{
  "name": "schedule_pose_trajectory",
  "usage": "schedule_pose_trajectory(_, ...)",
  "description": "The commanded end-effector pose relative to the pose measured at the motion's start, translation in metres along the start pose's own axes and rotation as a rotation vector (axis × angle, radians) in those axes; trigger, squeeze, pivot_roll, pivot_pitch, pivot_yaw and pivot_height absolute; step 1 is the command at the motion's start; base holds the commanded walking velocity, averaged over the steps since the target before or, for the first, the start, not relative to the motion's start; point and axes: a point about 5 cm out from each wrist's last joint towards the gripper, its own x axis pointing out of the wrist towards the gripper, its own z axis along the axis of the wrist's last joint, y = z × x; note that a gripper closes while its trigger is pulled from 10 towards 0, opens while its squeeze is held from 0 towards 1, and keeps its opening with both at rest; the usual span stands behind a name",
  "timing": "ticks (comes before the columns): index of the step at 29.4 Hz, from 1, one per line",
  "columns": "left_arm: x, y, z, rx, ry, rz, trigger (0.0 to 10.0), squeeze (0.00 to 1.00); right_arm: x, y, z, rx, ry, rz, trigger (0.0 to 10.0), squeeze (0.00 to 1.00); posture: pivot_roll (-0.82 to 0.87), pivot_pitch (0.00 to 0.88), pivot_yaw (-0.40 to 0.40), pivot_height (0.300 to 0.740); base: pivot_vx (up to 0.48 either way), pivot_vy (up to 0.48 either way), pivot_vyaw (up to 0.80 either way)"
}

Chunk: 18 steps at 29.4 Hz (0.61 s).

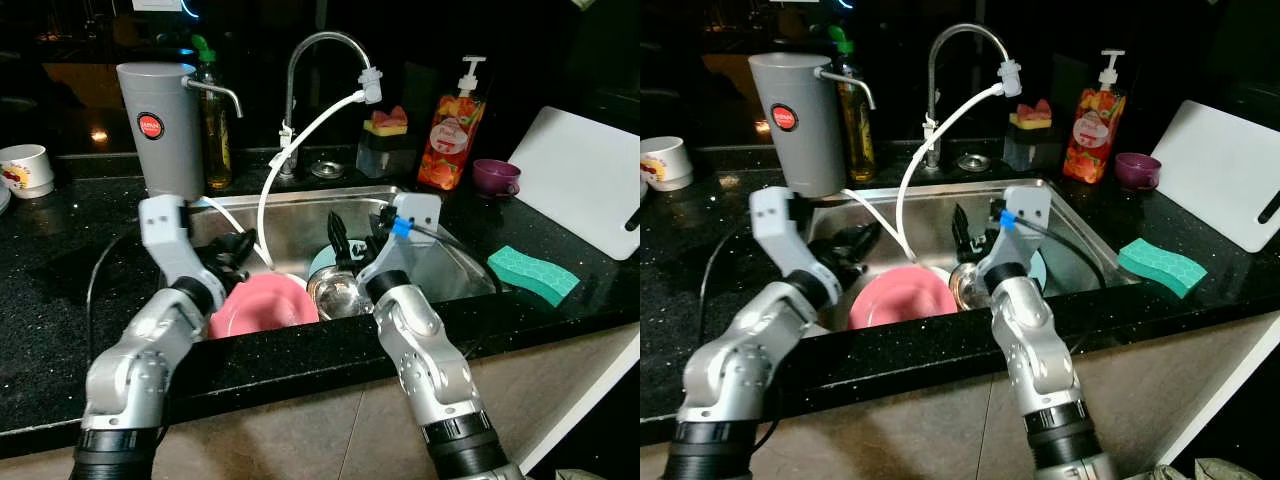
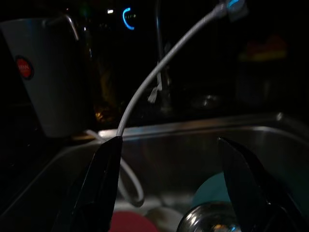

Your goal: Kitchen organization

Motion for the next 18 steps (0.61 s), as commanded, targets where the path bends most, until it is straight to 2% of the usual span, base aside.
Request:
schedule_pose_trajectory(1, 0.0, -0.006, -0.002, 0.125, -0.017, 0.012, 10.0, 0.0, -0.005, -0.006, 0.002, -0.056, -0.004, -0.049, 10.0, 0.0, 0.07, 0.08, -0.048, 0.74, 0.0, 0.0, 0.0)
schedule_pose_trajectory(2, 0.0, -0.006, -0.002, 0.125, -0.017, 0.012, 10.0, 0.0, -0.005, -0.006, 0.002, -0.056, -0.004, -0.049, 10.0, 0.0, 0.07, 0.08, -0.048, 0.74, 0.0, 0.0, 0.0)
schedule_pose_trajectory(4, -0.001, -0.013, -0.003, 0.284, -0.07, 0.075, 10.0, 0.0, -0.011, -0.02, 0.006, -0.108, -0.019, -0.13, 10.0, 0.0, 0.07, 0.082, -0.042, 0.74, 0.0, 0.0, 0.0)
schedule_pose_trajectory(5, -0.001, -0.013, -0.003, 0.284, -0.07, 0.075, 10.0, 0.0, -0.011, -0.02, 0.006, -0.108, -0.019, -0.13, 10.0, 0.0, 0.07, 0.082, -0.042, 0.74, 0.0, 0.0, 0.0)
schedule_pose_trajectory(6, -0.006, -0.013, -0.005, 0.332, -0.078, 0.1, 10.0, 0.0, -0.015, -0.031, 0.008, -0.137, -0.021, -0.169, 10.0, 0.0, 0.07, 0.082, -0.038, 0.74, 0.0, 0.0, 0.0)
schedule_pose_trajectory(9, -0.009, -0.013, -0.008, 0.367, -0.078, 0.109, 10.0, 0.0, -0.018, -0.037, 0.008, -0.153, -0.021, -0.189, 10.0, 0.0, 0.07, 0.081, -0.035, 0.74, 0.0, 0.0, 0.0)
schedule_pose_trajectory(10, -0.013, -0.012, -0.012, 0.408, -0.071, 0.119, 10.0, 0.0, -0.021, -0.044, 0.008, -0.174, -0.016, -0.206, 10.0, 0.0, 0.07, 0.081, -0.035, 0.74, 0.0, 0.0, 0.0)
schedule_pose_trajectory(13, -0.017, -0.011, -0.016, 0.429, -0.064, 0.128, 10.0, 0.0, -0.024, -0.05, 0.007, -0.191, -0.011, -0.22, 10.0, 0.0, 0.08, 0.079, -0.029, 0.74, 0.0, 0.0, 0.0)
schedule_pose_trajectory(15, -0.026, -0.01, -0.026, 0.461, -0.043, 0.136, 10.0, 0.0, -0.03, -0.059, 0.006, -0.219, 0.003, -0.248, 10.0, 0.0, 0.08, 0.076, -0.019, 0.74, 0.0, 0.0, 0.0)
schedule_pose_trajectory(18, -0.031, -0.01, -0.029, 0.472, -0.037, 0.139, 10.0, 0.0, -0.033, -0.061, 0.005, -0.229, 0.011, -0.257, 10.0, 0.0, 0.08, 0.075, -0.014, 0.74, 0.0, 0.0, 0.0)
